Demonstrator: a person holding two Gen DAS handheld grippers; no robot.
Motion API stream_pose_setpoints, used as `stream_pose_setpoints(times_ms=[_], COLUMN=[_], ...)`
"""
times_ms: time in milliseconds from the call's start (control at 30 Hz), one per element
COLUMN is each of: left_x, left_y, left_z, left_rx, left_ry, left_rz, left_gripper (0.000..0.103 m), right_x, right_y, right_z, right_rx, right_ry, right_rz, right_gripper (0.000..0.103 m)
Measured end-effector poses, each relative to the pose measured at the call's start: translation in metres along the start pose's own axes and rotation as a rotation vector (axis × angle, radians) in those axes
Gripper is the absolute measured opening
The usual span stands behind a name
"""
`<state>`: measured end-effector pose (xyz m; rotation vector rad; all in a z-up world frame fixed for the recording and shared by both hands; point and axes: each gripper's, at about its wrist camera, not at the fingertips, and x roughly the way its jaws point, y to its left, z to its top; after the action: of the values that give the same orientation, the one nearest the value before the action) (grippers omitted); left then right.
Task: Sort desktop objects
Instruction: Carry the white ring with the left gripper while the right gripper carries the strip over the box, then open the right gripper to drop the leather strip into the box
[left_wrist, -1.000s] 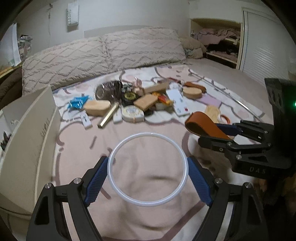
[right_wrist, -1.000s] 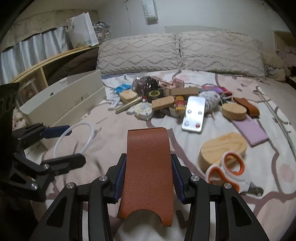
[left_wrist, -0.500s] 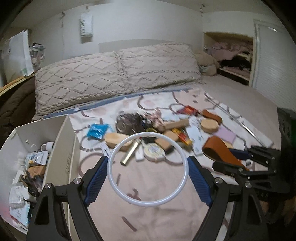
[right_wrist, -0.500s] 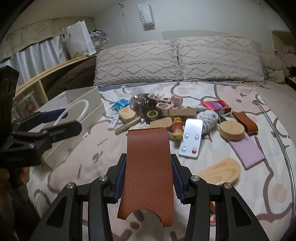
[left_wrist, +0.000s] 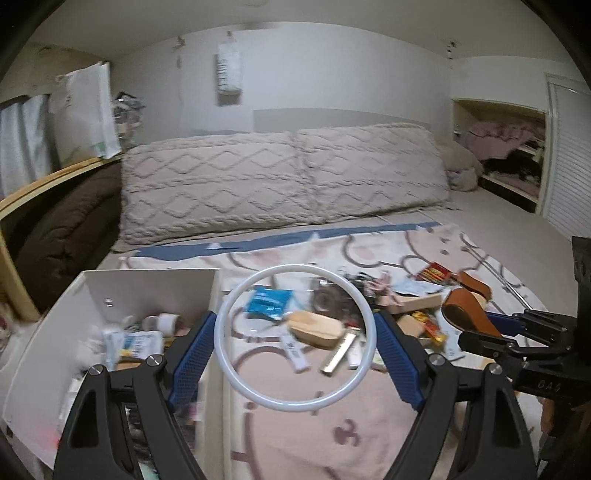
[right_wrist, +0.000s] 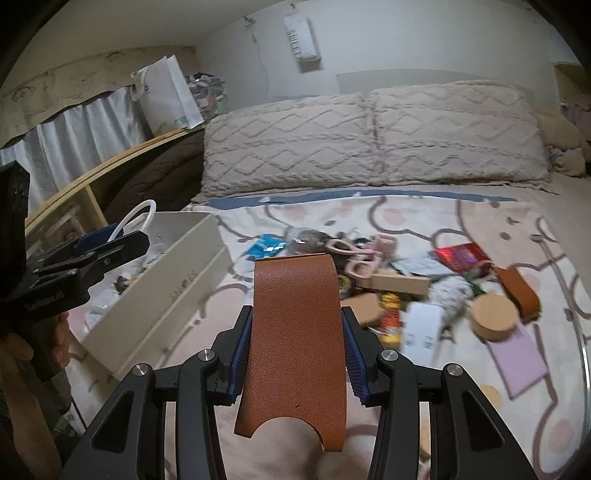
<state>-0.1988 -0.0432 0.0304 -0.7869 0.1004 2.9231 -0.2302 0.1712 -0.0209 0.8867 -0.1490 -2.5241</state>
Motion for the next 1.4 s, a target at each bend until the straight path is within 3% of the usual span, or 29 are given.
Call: stream_pose_setpoints(times_ms=[767,1400], left_x=[-0.024,-0.018], left_y=[0.140,0.190], left_z=[-0.022,-0.039], left_rx=[-0.189,-0.285], left_ry=[-0.010,0.027], left_rz=[0.237,0.273], left_gripper=[0.085,0.085], right_x=[0.070,0.153], right_y=[0.140,0.222], right_z=[0.056,0.081], right_rx=[-0.092,-0.198], right_ry=[0.088,0.259], right_rz=[0.203,0.165], right_gripper=[0.046,0.046])
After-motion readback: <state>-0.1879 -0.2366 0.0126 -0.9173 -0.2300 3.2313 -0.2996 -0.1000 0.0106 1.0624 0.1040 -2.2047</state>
